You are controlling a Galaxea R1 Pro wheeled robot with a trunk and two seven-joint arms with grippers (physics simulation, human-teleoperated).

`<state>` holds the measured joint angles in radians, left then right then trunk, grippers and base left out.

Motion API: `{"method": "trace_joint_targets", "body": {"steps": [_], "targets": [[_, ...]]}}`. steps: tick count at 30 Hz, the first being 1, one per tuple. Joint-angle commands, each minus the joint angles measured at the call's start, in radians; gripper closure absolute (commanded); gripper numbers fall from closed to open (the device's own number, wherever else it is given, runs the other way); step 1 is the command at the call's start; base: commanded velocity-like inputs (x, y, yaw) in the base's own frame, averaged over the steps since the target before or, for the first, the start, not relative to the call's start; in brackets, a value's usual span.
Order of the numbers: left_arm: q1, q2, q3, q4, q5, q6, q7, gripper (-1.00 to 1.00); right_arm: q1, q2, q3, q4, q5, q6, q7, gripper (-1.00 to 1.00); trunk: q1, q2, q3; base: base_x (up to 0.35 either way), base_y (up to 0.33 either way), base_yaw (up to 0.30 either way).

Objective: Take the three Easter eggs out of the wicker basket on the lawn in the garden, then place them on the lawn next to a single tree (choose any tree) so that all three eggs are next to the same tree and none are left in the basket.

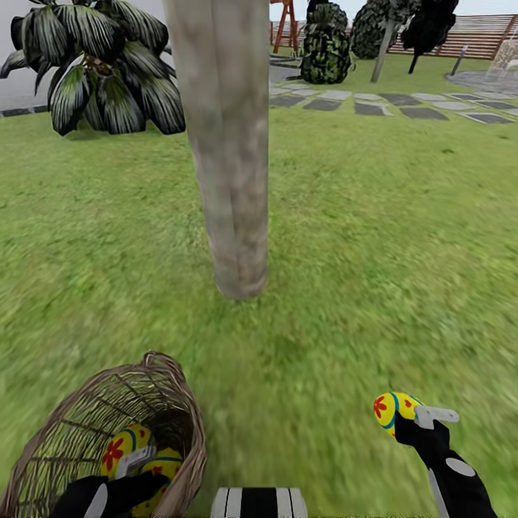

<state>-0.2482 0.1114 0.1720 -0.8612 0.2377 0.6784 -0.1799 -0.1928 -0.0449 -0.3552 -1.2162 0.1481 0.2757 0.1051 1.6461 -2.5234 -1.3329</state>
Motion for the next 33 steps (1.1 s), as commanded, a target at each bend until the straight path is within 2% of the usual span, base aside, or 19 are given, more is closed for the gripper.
{"method": "trace_joint_targets", "body": {"steps": [1, 5, 6, 33], "targets": [[0.000, -0.001, 0.003, -0.001, 0.000, 0.006, -0.004, -1.00, -0.001, 0.000, -0.002, 0.002, 0.011, 0.005, 0.008, 1.00, 0.000, -0.001, -0.005, 0.000, 0.000, 0.000], [0.000, -0.002, 0.000, -0.001, 0.000, 0.005, -0.003, -1.00, 0.000, 0.000, -0.002, 0.004, 0.011, 0.005, 0.008, 1.00, 0.001, -0.001, -0.009, 0.000, 0.000, 0.000], [0.000, -0.002, -0.001, -0.001, -0.001, 0.005, -0.003, 1.00, 0.000, 0.000, -0.002, 0.004, 0.011, 0.005, 0.007, 1.00, 0.001, -0.001, -0.009, 0.000, 0.000, 0.000], [0.000, -0.002, 0.000, 0.001, -0.001, 0.006, -0.003, 1.00, 0.000, -0.001, -0.002, 0.004, 0.011, 0.005, 0.007, 1.00, 0.001, -0.001, -0.009, 0.000, 0.000, 0.000]]}}
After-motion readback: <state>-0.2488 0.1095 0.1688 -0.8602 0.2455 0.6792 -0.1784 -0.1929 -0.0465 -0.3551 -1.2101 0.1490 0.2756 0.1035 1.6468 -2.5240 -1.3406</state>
